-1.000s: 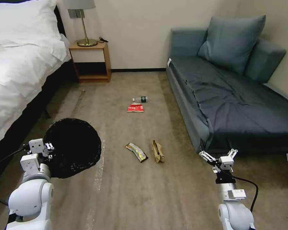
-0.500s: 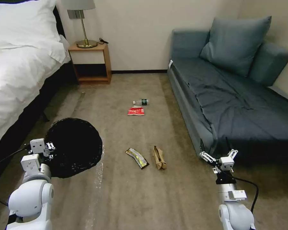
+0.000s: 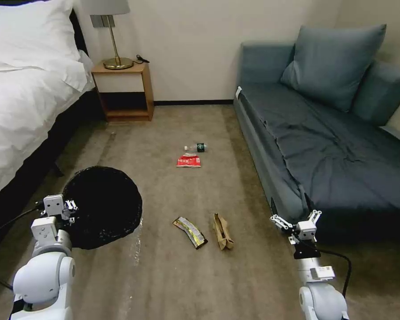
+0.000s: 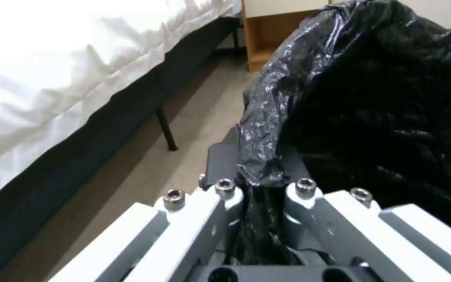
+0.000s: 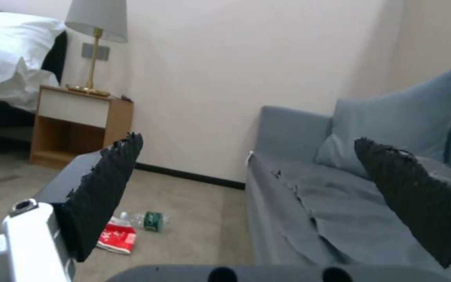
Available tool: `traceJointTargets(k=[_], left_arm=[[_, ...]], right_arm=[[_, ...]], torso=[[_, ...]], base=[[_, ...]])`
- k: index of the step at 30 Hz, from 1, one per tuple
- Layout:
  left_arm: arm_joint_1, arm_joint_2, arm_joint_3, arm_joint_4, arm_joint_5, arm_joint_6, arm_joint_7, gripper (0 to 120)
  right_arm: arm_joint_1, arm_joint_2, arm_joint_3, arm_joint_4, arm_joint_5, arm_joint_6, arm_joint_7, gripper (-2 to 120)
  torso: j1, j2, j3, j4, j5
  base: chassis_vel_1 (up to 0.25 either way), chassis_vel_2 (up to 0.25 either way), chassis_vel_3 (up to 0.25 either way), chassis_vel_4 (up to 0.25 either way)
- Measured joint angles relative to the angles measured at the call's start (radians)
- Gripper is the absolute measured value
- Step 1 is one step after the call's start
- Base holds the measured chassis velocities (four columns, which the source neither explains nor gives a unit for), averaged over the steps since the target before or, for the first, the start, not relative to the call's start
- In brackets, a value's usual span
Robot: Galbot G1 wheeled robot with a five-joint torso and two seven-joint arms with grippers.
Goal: Pick up the trash bin, then pick up the garbage on the floor and place it into the trash bin.
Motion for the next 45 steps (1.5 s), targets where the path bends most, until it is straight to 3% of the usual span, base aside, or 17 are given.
traceJointTargets(k=[18,25,27,28,31,32,34,35,38,39,41,45], left_arm=[[-0.012,-0.002,-0.003,0.04,0.012,-0.038,0.002,4],[-0.005,-0.016,-0.002,0.052,0.012,-0.042,-0.008,4],[0.004,-0.023,-0.001,0.055,0.021,-0.049,-0.012,4],[0.004,-0.023,-0.001,0.055,0.021,-0.049,-0.012,4],[0.021,-0.039,0.0,0.055,0.038,-0.056,-0.015,4],[0.021,-0.039,0.0,0.055,0.038,-0.056,-0.015,4],[0.036,-0.058,-0.002,0.052,0.053,-0.057,-0.018,4],[0.036,-0.058,-0.002,0.052,0.053,-0.057,-0.018,4],[0.054,-0.079,-0.003,0.048,0.065,-0.063,-0.035,4],[0.054,-0.079,-0.003,0.048,0.065,-0.063,-0.035,4],[0.065,-0.089,-0.003,0.042,0.071,-0.069,-0.042,4],[0.068,-0.094,-0.006,0.037,0.076,-0.071,-0.046,4]], right_arm=[[0.035,-0.02,-0.156,-0.074,-0.1,0.036,0.013,100],[0.064,-0.073,-0.308,-0.12,-0.101,-0.068,0.026,100],[0.086,-0.106,-0.397,-0.152,-0.039,-0.157,0.045,100],[0.086,-0.106,-0.397,-0.152,-0.039,-0.157,0.045,100],[0.138,-0.158,-0.521,-0.19,0.059,-0.315,0.105,100],[0.138,-0.158,-0.521,-0.19,0.059,-0.315,0.105,100],[0.209,-0.211,-0.62,-0.207,0.191,-0.512,0.18,100],[0.209,-0.211,-0.62,-0.207,0.191,-0.512,0.18,100],[0.307,-0.245,-0.678,-0.251,0.364,-0.767,0.254,100],[0.307,-0.245,-0.678,-0.251,0.364,-0.767,0.254,100],[0.358,-0.239,-0.692,-0.297,0.452,-0.899,0.296,100],[0.387,-0.225,-0.698,-0.336,0.489,-0.976,0.292,100]], torso=[[0.0,0.0,0.0,0.0,0.0001],[0.0,0.0,0.0,0.0002,0.0001],[0.0,0.0,0.0,0.0,0.0001],[0.0,0.0,0.0,0.0,0.0001],[0.0,0.0,0.0,0.0,0.0003],[0.0,0.0,0.0,0.0,0.0003],[0.0,0.0,0.0,0.0002,0.0003],[0.0,0.0,0.0,0.0002,0.0003],[0.0,0.0,0.0,0.0002,0.0001],[0.0,0.0,0.0,0.0002,0.0001],[0.0,0.0,0.0,0.0,0.0002],[0.0,0.0,0.0,0.0001,0.0001]], base=[[-0.096,0.1,0.1,-0.101],[0.0,0.0,0.0,0.0],[0.0,0.0,0.0,0.0],[0.0,0.0,0.0,0.0],[0.0,0.0,0.0,0.0],[0.0,0.0,0.0,0.0],[0.0,0.0,0.0,0.0],[0.0,0.0,0.0,0.0],[0.0,0.0,0.0,0.0],[0.0,0.0,0.0,0.0],[0.0,0.0,0.0,0.0],[0.0,0.0,0.0,0.0]])
